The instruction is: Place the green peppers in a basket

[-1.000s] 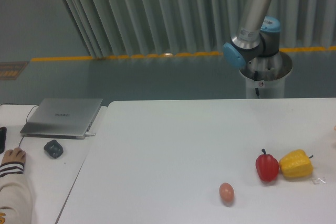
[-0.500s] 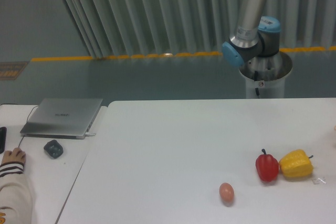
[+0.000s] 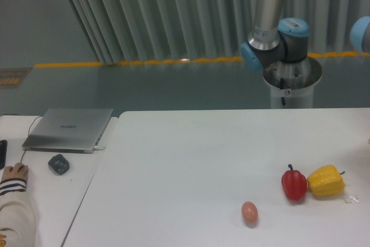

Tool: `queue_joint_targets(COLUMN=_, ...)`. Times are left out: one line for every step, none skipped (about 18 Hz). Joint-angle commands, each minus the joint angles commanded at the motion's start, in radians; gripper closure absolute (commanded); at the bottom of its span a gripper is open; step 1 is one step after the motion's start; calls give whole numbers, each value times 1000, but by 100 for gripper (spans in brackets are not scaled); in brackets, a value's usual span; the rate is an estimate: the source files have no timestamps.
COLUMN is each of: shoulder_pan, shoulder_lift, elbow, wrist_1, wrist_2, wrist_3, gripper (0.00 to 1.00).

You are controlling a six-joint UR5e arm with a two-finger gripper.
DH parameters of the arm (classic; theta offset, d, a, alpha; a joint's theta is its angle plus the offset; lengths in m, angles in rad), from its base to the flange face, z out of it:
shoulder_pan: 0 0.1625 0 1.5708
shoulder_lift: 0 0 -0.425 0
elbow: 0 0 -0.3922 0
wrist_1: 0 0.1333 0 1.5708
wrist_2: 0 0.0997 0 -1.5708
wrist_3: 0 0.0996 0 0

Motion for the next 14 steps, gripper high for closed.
queue_joint_targets(shoulder_pan=-5, shoulder_lift=-2, elbow=3, wrist_1=-3, wrist_2=0, wrist_3=0, gripper=0)
queue_joint_targets(shoulder_pan=-8, shoulder_lift=-3, elbow=3, wrist_1=-3, wrist_2=0, wrist_3=0, gripper=0)
queue_joint_targets(shoulder_pan=-8, shoulder_lift=-6, elbow=3, wrist_1=-5, wrist_2=0, wrist_3=0, gripper=0)
queue_joint_targets(shoulder_pan=-8, shoulder_lift=-8, elbow=3, wrist_1=-11, wrist_2=0, wrist_3=0, gripper=0)
queue_joint_targets(shoulder_pan=-9, shoulder_lift=-8, elbow=0, wrist_1=-14, wrist_2=-2, wrist_3=0, gripper=0)
queue_joint_targets(shoulder_pan=-11, shoulder_lift=-9, elbow=0, wrist_1=-15, wrist_2=-3, wrist_3=0, gripper=0)
queue_joint_targets(shoulder_pan=-15, shoulder_lift=-9, elbow=0, wrist_1=-15, wrist_2=-3, wrist_3=0, gripper=0)
queue_joint_targets(shoulder_pan=-17, shoulder_lift=-9, elbow=-2, wrist_1=-15, wrist_2=-3, wrist_3=0, gripper=0)
queue_joint_targets(shoulder_pan=-17, shoulder_lift=-9, elbow=-2, wrist_1=-15, wrist_2=-3, wrist_3=0, gripper=0)
queue_joint_targets(shoulder_pan=-17, shoulder_lift=-9, elbow=-2, wrist_1=-15, wrist_2=-3, wrist_3=0, gripper=0)
queue_joint_targets(shoulder_pan=-17, shoulder_lift=-9, elbow=-2, wrist_1=-15, wrist_2=-3, wrist_3=0, gripper=0)
queue_joint_targets(shoulder_pan=-17, shoulder_lift=-9, elbow=-3, wrist_1=-15, wrist_2=-3, wrist_3=0, gripper=0)
queue_joint_targets(shoulder_pan=-17, shoulder_lift=-9, elbow=-3, wrist_1=-15, wrist_2=-3, wrist_3=0, gripper=0)
queue_joint_targets(shoulder_pan=-17, shoulder_lift=-9, elbow=-3, wrist_1=-15, wrist_2=-3, wrist_3=0, gripper=0)
